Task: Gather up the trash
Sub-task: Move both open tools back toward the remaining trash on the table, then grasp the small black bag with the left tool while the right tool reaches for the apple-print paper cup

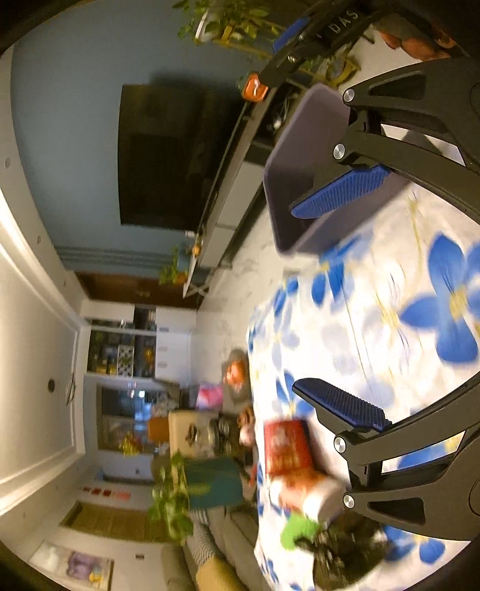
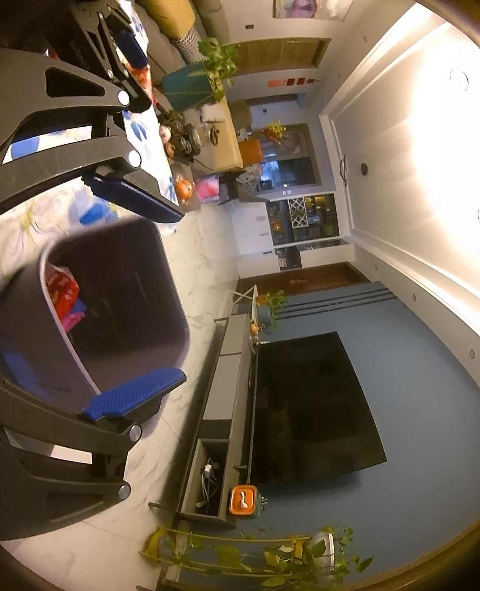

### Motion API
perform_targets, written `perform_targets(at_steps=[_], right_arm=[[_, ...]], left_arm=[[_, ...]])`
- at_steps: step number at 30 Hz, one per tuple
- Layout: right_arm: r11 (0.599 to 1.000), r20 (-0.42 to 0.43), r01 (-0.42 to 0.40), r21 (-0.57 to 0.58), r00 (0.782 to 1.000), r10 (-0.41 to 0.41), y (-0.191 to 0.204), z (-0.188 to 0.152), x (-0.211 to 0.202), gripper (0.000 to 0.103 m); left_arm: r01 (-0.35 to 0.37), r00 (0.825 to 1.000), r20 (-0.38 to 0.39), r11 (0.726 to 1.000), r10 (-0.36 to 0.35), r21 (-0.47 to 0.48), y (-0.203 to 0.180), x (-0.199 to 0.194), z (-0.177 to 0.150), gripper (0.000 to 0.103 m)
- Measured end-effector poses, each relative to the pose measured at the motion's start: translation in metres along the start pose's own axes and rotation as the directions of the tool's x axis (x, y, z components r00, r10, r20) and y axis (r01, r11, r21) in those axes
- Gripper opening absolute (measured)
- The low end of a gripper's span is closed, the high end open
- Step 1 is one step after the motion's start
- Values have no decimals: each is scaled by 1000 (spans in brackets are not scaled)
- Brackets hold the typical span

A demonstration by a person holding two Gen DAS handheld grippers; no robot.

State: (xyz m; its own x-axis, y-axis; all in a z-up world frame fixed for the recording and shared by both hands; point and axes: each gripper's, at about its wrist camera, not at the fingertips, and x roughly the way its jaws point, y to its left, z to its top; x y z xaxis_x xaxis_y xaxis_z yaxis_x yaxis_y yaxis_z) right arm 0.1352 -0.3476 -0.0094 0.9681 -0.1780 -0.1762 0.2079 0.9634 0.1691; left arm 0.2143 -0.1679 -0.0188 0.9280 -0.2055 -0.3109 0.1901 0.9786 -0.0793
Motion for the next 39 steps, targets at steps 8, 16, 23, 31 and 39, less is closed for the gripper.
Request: perform_targets(at_steps=[8, 16, 23, 31, 39], right_arm=[[997, -14, -73, -30, 997, 72, 43, -9, -13, 82], [986, -51, -162, -42, 986, 160, 88, -18, -18, 82], [967, -88, -248, -49, 966, 243, 135, -27, -22, 82], [944, -127, -321, -75, 942, 310, 178, -40, -25, 82], [929, -151, -356, -99, 928, 340, 206, -48, -21, 82]], left_arm=[[-158, 987, -11, 985, 157, -64, 63, -31, -10, 87], [-303, 953, -33, 944, 301, -131, 129, -64, -21, 87], [-386, 923, -52, 912, 382, -142, 174, -91, -26, 87], [-395, 918, -97, 909, 385, -135, 220, -99, -40, 87], [-335, 936, -180, 924, 303, -184, 253, -74, -38, 87]])
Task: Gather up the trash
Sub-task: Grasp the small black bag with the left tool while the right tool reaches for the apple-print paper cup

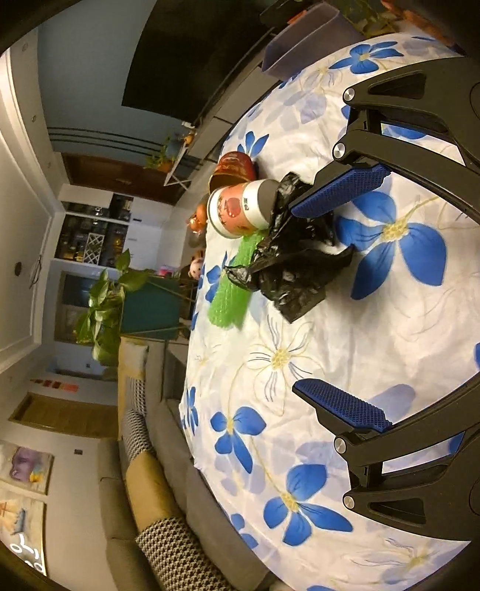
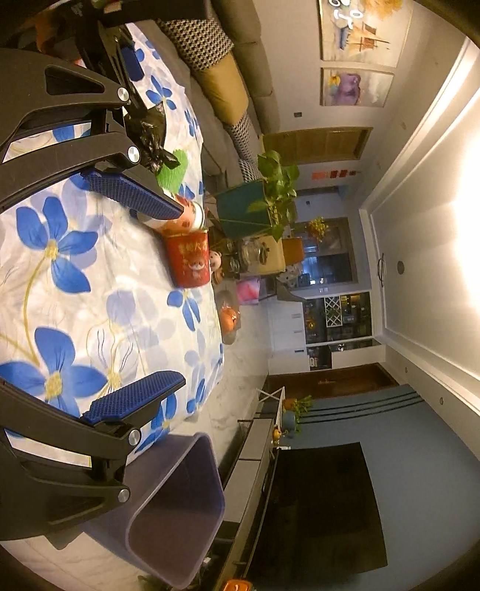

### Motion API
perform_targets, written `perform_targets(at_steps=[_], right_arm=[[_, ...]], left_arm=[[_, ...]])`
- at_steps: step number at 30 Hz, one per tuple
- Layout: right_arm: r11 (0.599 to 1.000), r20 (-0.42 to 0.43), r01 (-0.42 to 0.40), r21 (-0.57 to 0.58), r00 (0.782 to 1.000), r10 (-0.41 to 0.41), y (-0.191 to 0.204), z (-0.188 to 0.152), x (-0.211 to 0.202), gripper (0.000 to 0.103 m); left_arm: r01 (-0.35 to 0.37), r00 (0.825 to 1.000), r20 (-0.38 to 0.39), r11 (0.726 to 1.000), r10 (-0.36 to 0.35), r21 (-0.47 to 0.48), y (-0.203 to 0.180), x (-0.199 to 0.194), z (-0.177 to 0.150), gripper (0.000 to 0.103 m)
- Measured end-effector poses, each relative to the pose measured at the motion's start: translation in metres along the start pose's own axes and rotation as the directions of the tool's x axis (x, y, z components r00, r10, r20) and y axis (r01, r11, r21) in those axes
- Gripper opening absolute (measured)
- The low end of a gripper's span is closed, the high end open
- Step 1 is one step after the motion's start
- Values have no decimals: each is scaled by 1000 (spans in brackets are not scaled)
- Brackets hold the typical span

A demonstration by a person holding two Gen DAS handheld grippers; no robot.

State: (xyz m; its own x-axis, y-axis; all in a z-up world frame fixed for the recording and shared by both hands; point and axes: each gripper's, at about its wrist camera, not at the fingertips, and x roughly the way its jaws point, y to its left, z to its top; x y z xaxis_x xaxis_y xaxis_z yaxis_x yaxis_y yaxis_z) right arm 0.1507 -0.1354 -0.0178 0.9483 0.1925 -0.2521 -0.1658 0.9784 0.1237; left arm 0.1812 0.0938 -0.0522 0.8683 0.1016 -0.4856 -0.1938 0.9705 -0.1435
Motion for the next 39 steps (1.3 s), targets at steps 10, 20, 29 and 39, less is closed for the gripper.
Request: perform_targets(at_steps=[10, 20, 29, 39], right_arm=[[999, -29, -44, -11, 999, 43, 23, 2, 25, 82], [998, -94, -66, -23, 994, 63, 46, -3, 54, 82], [997, -138, -54, -49, 989, 47, 79, 2, 96, 82], [996, -224, -18, -86, 975, -2, 100, -8, 159, 81]], left_arm=[[65, 987, -145, 998, -66, -13, 0, 43, 9, 27], [91, 992, -80, 993, -97, -79, 22, 17, 8, 2], [-26, 998, 55, 992, 33, -120, 60, -15, 36, 2], [-110, 988, 95, 986, 122, -126, 76, -5, 46, 2]])
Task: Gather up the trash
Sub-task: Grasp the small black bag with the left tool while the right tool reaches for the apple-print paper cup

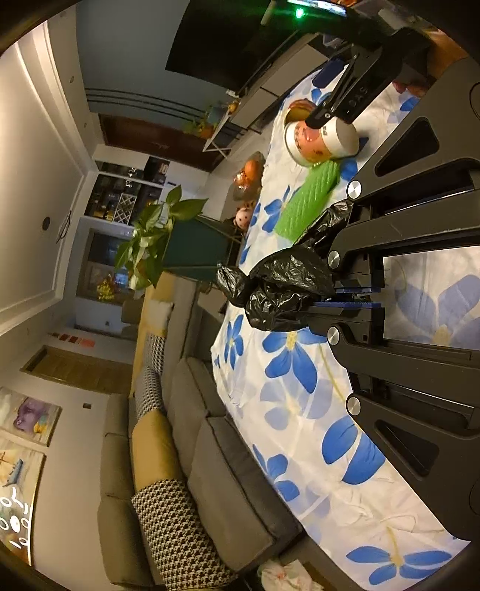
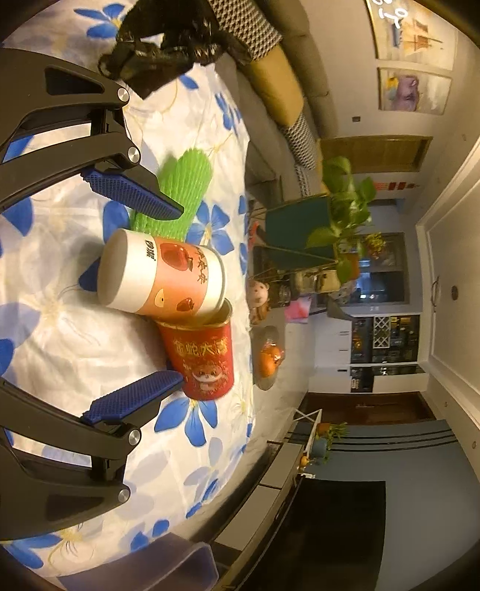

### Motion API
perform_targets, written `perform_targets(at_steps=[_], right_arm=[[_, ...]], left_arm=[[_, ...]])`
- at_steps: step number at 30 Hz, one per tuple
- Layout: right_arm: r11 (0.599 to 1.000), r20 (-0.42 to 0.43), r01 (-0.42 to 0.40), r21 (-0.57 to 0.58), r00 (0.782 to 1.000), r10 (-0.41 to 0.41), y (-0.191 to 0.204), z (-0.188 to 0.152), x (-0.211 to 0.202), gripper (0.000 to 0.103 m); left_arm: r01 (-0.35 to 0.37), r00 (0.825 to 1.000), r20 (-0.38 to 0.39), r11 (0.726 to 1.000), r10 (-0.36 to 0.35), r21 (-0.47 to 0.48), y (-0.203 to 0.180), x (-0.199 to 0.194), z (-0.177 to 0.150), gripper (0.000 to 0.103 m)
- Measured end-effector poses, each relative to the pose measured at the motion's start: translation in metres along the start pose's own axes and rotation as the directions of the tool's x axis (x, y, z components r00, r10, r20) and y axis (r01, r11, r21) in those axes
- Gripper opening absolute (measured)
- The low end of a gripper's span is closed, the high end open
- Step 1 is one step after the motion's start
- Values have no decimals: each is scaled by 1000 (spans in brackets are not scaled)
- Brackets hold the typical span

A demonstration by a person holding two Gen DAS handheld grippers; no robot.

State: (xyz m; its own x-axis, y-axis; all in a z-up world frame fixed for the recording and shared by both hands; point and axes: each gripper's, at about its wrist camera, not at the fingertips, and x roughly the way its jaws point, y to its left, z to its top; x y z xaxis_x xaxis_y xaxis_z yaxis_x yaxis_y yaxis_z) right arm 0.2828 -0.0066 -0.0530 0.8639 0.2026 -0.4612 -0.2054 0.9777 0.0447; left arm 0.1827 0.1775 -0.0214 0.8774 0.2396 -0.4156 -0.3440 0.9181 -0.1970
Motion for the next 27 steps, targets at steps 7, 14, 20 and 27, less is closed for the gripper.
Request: perform_targets(at_steps=[7, 14, 20, 27], right_arm=[[1000, -46, 17, -6, 999, -18, 4, -4, 25, 80], [1000, -110, 4, 12, 994, -3, 0, -9, 38, 71], [1000, -149, -30, 9, 988, 31, 2, -10, 46, 57], [996, -125, -84, 26, 988, 87, -1, -10, 30, 56]], left_arm=[[15, 999, -37, 999, -14, 31, -2, 14, -12, 2], [30, 998, -57, 999, -28, 31, -2, 18, -21, 2], [33, 998, -58, 999, -31, 29, -3, 18, -22, 2], [31, 998, -62, 999, -29, 36, -5, 18, -24, 2]])
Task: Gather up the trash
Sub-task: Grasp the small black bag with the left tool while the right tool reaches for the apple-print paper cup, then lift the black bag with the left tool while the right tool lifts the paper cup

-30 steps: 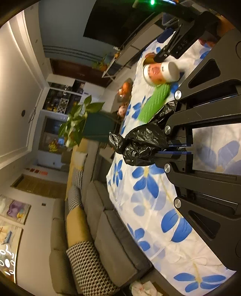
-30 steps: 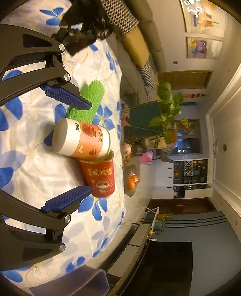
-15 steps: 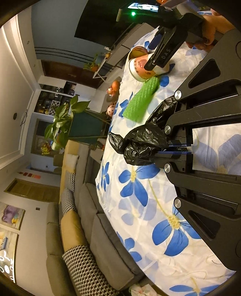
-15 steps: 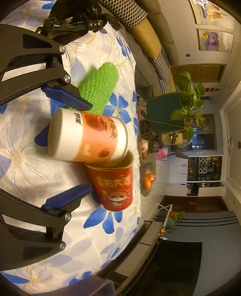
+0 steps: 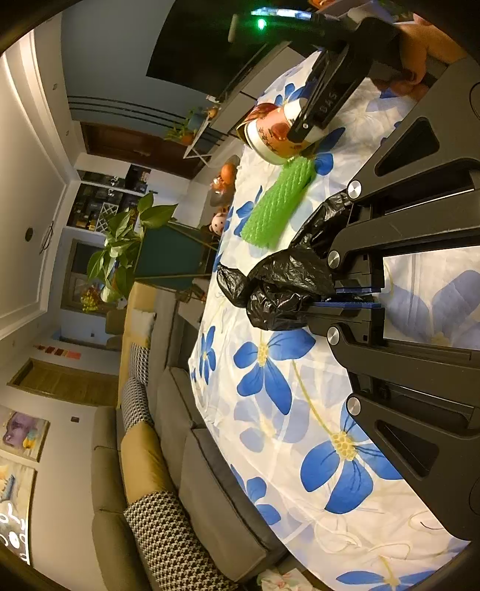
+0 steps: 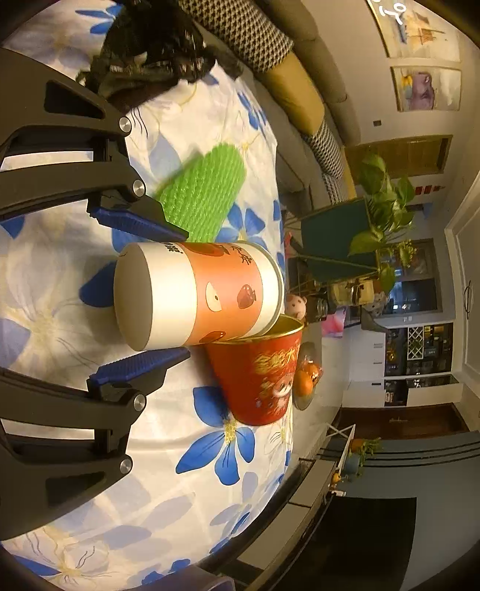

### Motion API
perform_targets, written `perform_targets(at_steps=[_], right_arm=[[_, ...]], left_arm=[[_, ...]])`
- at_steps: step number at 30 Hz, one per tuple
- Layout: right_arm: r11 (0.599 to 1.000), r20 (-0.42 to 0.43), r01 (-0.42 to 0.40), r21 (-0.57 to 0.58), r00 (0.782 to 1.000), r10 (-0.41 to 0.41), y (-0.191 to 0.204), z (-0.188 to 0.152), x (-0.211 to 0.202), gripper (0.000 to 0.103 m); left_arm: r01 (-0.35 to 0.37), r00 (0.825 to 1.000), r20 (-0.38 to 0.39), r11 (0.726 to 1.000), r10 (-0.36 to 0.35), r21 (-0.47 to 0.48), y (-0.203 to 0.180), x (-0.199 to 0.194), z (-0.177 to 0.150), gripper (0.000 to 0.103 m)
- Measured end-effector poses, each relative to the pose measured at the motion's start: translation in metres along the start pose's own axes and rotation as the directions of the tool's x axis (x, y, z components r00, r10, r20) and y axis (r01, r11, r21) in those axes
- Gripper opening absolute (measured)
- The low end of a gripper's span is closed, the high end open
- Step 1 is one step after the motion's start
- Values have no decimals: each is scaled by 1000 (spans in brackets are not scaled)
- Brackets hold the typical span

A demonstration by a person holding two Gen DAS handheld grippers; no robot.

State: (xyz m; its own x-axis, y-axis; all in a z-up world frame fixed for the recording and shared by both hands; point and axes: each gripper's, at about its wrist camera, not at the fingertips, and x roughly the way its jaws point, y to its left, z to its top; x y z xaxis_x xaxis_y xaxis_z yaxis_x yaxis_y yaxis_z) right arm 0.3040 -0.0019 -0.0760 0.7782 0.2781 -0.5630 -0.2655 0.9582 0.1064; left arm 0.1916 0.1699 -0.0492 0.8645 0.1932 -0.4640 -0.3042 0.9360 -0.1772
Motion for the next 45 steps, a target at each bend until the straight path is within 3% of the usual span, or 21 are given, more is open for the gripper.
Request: perform_targets(at_steps=[9, 24, 36, 45], right_arm=[[997, 78, -73, -18, 994, 74, -8, -16, -60, 56], [998, 153, -54, 12, 987, 51, -43, -44, -136, 56], [999, 226, -7, 53, 974, -5, -84, -50, -189, 56], [994, 266, 52, 99, 961, -77, -124, -52, -225, 56]], left_arm=[[2, 1000, 5, 1000, -2, 14, -5, -10, -3, 2], [52, 998, 24, 997, -54, 65, -40, -53, -11, 2], [121, 991, 48, 983, -129, 137, -99, -89, -11, 2], [203, 974, 52, 956, -218, 210, -165, -113, -14, 2]])
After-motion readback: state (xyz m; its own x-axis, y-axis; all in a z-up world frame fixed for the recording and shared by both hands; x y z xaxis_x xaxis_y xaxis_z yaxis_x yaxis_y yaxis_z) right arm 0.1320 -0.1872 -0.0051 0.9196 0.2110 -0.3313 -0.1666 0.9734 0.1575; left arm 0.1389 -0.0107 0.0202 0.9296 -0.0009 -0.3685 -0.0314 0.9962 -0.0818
